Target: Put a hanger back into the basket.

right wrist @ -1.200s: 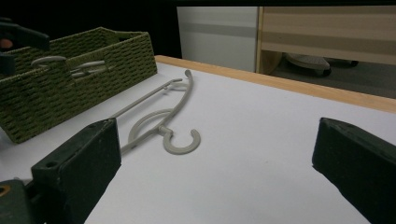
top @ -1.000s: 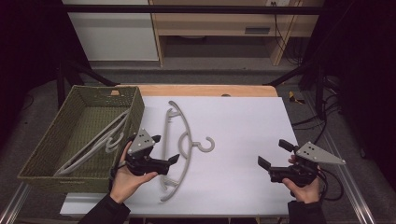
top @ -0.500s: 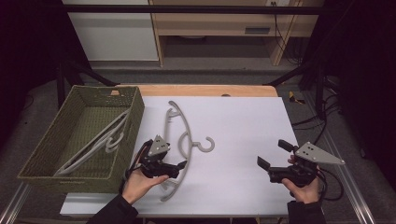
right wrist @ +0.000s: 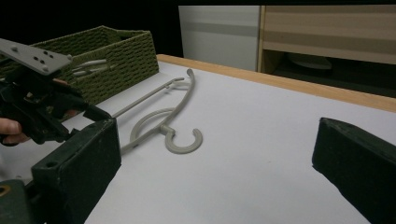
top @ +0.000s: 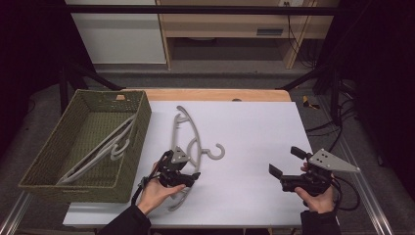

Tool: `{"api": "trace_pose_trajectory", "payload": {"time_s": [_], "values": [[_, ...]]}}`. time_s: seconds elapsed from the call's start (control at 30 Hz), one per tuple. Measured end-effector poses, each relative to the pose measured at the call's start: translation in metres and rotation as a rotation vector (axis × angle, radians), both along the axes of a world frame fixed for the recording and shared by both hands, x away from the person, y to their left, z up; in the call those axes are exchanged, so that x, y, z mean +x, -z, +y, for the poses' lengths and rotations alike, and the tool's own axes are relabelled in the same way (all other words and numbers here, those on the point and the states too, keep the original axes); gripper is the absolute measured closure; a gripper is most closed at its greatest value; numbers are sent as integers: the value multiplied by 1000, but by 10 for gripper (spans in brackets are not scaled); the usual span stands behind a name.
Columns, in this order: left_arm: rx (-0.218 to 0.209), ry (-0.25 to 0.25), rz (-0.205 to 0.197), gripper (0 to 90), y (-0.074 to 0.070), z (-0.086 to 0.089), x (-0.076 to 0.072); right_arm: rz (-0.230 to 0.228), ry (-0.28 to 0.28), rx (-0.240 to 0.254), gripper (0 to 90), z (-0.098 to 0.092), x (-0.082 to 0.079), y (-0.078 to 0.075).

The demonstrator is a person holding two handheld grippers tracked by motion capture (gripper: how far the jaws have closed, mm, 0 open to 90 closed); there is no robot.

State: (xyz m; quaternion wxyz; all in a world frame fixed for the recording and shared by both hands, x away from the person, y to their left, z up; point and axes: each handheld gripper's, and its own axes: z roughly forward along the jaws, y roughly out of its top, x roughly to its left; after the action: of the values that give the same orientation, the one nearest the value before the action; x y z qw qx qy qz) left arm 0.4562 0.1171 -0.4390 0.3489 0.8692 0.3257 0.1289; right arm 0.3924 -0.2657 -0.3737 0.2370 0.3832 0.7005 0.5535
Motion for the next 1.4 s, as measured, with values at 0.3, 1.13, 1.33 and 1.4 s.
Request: {"api": "trace_pose_trajectory", "payload": {"time_s": [0.3, 1.13, 1.33, 1.4], "values": [[48, 10, 64, 514, 13, -8, -3, 2, -2, 2, 16, 0, -1, -1], [95, -11, 177, 694, 20, -9, -7, 2, -3, -1, 16, 1, -1, -1], [106, -10, 196, 706, 18, -6, -9, -6, -2, -1, 16, 0, -2, -2], [108, -8, 198, 718, 17, -5, -10, -6, -2, -1, 16, 0, -2, -2]]}}
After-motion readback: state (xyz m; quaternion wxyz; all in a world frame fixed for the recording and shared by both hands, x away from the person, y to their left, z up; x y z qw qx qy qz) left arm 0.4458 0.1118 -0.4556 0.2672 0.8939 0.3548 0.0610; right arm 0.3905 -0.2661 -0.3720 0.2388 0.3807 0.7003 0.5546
